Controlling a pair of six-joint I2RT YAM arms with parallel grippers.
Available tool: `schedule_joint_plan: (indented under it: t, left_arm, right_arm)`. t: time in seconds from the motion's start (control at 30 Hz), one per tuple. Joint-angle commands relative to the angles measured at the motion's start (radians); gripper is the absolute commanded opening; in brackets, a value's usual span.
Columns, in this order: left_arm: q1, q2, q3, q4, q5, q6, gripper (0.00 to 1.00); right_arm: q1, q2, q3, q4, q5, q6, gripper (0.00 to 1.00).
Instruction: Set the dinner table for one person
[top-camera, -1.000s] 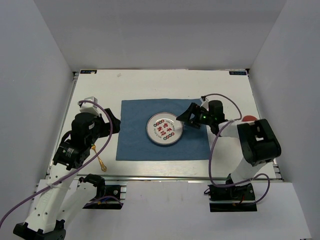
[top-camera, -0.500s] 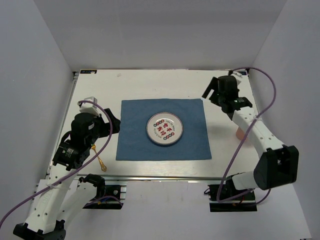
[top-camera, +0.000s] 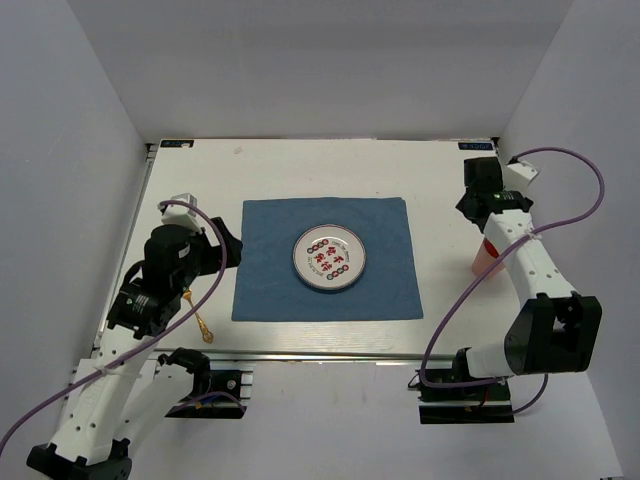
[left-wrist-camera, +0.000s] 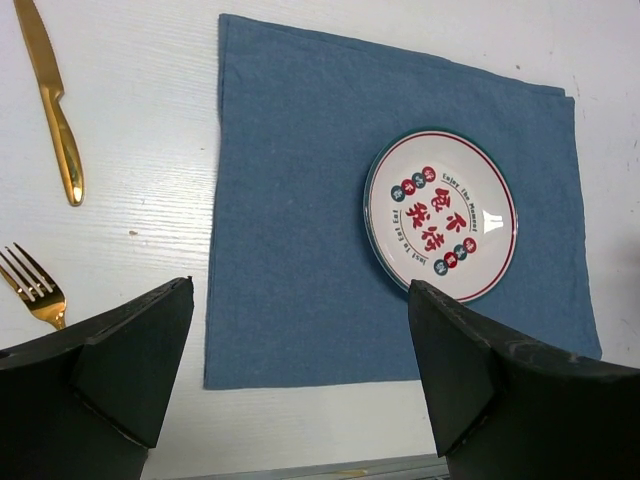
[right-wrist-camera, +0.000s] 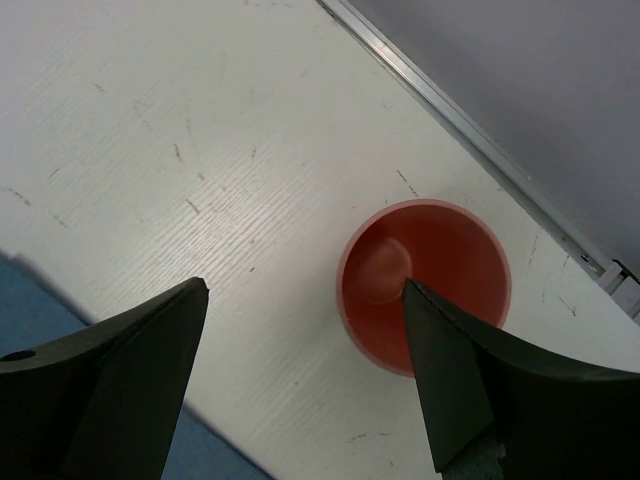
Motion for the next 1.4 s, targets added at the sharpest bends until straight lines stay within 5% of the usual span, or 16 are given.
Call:
schedule_joint_plan:
  t: [0.0, 0.3, 0.4, 0.6, 0.9, 1.37]
  left_arm:
    - [-0.004, 0.018, -0.007, 0.017, 0.022, 0.014, 0.98]
    - [-0.004, 0.011, -0.007, 0.02, 0.019, 0.015, 0.98]
    - [-0.004, 0.018, -0.004, 0.017, 0.022, 0.015, 0.98]
    - [-0.004, 0.02, -0.004, 0.02, 0.025, 0.019, 0.98]
    - [-0.004, 0.009, -0.004, 0.018, 0.017, 0.016, 0.98]
    - [-0.004, -0.002, 0.005, -0.011, -0.061, -0.015, 0.98]
  right_arm:
    - [-0.032, -0.017, -0.032, 0.018, 0.007, 0.012, 0.83]
    - [-0.09, 0.002, -0.196, 0.164, -0.139, 0.001, 0.76]
    - [-0.087, 0.008, -0.219, 0.189, -0.159, 0.004, 0.66]
    - [-0.089, 0.026, -0.198, 0.164, -0.11, -0.001, 0.0]
    - [0.035, 0.083, -0.021, 0.163, -0.232, -0.206, 0.0]
    - [0.325, 0.733, 0.884, -0.132, -0.254, -0.297, 0.0]
